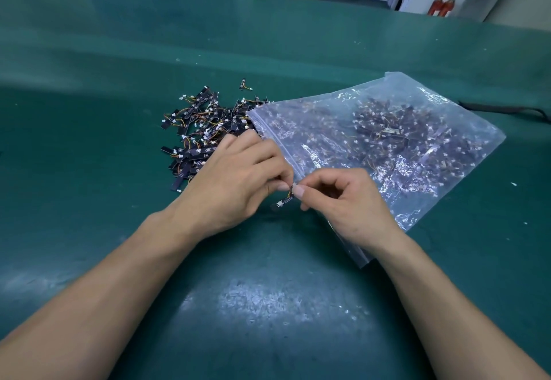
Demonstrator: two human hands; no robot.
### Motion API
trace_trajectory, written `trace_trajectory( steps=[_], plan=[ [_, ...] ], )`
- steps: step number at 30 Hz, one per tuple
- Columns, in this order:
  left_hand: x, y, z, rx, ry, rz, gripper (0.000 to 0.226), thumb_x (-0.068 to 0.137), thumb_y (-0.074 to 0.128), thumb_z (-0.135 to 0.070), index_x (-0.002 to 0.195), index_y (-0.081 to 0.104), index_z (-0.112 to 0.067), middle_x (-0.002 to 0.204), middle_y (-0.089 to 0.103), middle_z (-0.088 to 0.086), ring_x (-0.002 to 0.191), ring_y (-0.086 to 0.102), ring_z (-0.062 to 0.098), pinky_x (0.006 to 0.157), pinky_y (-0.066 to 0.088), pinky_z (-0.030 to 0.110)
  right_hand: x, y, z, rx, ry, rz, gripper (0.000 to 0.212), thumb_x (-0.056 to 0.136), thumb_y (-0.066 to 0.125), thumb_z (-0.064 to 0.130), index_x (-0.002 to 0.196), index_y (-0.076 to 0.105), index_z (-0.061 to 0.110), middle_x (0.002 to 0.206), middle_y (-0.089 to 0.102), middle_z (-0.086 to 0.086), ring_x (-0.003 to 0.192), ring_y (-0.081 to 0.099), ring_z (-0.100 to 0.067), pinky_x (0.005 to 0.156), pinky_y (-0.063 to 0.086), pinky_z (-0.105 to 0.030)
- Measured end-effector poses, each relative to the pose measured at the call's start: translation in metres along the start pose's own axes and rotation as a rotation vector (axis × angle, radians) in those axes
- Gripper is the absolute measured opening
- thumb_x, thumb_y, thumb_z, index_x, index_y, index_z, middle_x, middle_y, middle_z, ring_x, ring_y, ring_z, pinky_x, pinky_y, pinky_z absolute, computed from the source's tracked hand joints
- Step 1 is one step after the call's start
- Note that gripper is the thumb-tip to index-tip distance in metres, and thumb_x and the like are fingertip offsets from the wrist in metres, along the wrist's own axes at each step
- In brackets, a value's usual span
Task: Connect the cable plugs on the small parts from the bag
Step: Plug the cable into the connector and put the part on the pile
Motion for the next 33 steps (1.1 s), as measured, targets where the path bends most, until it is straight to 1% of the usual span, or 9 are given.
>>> trace_trajectory(
  steps=[5,9,11,13,16,18,20,25,33],
  plan=[
    [-0.003,-0.001,0.012,-0.011,-0.071,-0.024,0.023,0.099,0.051,-0.038,0.091,0.068,-0.024,0.096,0.063,-0.009,0.089,0.044,0.019,0.075,0.034,0.037,0.0,-0.003,-0.001,0.016,0.014,-0.027,0.023,0.088,0.077,0.017,0.067,0.073,0.025,0.057,0.066,0.009,0.05,0.046,-0.003,0.051,0.037,-0.017],
    [-0.004,-0.003,0.021,-0.17,-0.194,-0.095,0.014,0.097,0.059,-0.029,0.1,0.068,-0.019,0.099,0.065,-0.008,0.092,0.052,0.02,0.084,0.041,0.044,0.0,-0.011,0.0,0.038,0.029,-0.101,0.024,0.088,0.076,0.013,0.067,0.074,0.023,0.057,0.066,0.008,0.051,0.045,-0.003,0.051,0.037,-0.017],
    [-0.006,-0.008,0.027,-0.259,-0.254,-0.174,0.012,0.096,0.06,-0.024,0.1,0.067,-0.016,0.094,0.064,-0.009,0.091,0.052,0.01,0.087,0.042,0.035,0.001,-0.018,0.0,0.06,0.03,-0.171,0.025,0.088,0.075,0.009,0.067,0.073,0.023,0.057,0.065,0.008,0.052,0.048,-0.003,0.052,0.039,-0.017],
    [-0.007,-0.008,0.031,-0.344,-0.303,-0.192,0.016,0.095,0.059,-0.031,0.095,0.068,-0.019,0.089,0.063,-0.016,0.089,0.05,-0.001,0.083,0.039,0.023,0.001,-0.023,0.001,0.076,0.023,-0.218,0.029,0.088,0.074,0.005,0.067,0.073,0.024,0.057,0.064,0.009,0.052,0.049,-0.001,0.053,0.041,-0.014],
    [-0.008,0.004,0.027,-0.485,-0.331,-0.116,0.018,0.09,0.059,-0.041,0.091,0.07,-0.027,0.087,0.069,-0.016,0.085,0.051,0.005,0.076,0.038,0.017,0.001,-0.022,0.005,0.075,0.003,-0.221,0.027,0.089,0.074,0.005,0.069,0.072,0.024,0.059,0.065,0.007,0.055,0.052,-0.004,0.056,0.043,-0.016],
    [-0.008,0.008,0.024,-0.54,-0.334,-0.105,0.006,0.089,0.066,-0.038,0.088,0.069,-0.033,0.085,0.07,-0.014,0.082,0.052,0.008,0.073,0.038,0.017,0.0,-0.02,0.006,0.09,-0.006,-0.203,0.024,0.089,0.074,0.006,0.071,0.073,0.022,0.062,0.067,-0.004,0.059,0.053,-0.012,0.058,0.043,-0.027],
    [-0.008,0.007,0.024,-0.553,-0.339,-0.146,0.009,0.088,0.07,-0.028,0.084,0.066,-0.035,0.081,0.07,-0.015,0.078,0.051,0.007,0.071,0.039,0.018,0.0,-0.018,0.006,0.09,-0.022,-0.183,0.02,0.089,0.074,0.007,0.073,0.074,0.02,0.066,0.068,-0.009,0.059,0.05,-0.018,0.056,0.04,-0.03],
    [-0.007,0.004,0.02,-0.444,-0.278,-0.167,0.01,0.089,0.069,-0.022,0.081,0.066,-0.025,0.077,0.062,-0.019,0.075,0.045,0.001,0.07,0.035,0.016,-0.002,-0.017,0.01,-0.004,-0.084,-0.164,0.006,0.083,0.076,0.02,0.077,0.075,0.021,0.061,0.06,0.018,0.051,0.04,-0.007,0.052,0.034,-0.017],
    [-0.008,0.003,0.019,-0.483,-0.249,-0.166,0.01,0.089,0.065,-0.031,0.082,0.067,-0.024,0.081,0.065,-0.019,0.078,0.048,0.007,0.072,0.038,0.019,-0.004,-0.016,0.015,-0.077,-0.156,-0.185,0.006,0.084,0.073,0.024,0.078,0.074,0.023,0.063,0.061,0.018,0.051,0.044,-0.007,0.052,0.036,-0.02]
  ],
)
Point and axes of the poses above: each hand's wrist, its own x-axis towards the middle knuckle, its own y-axis out of the palm, z = x × y, the point moved 9 cm from there along x, towards the middle knuckle
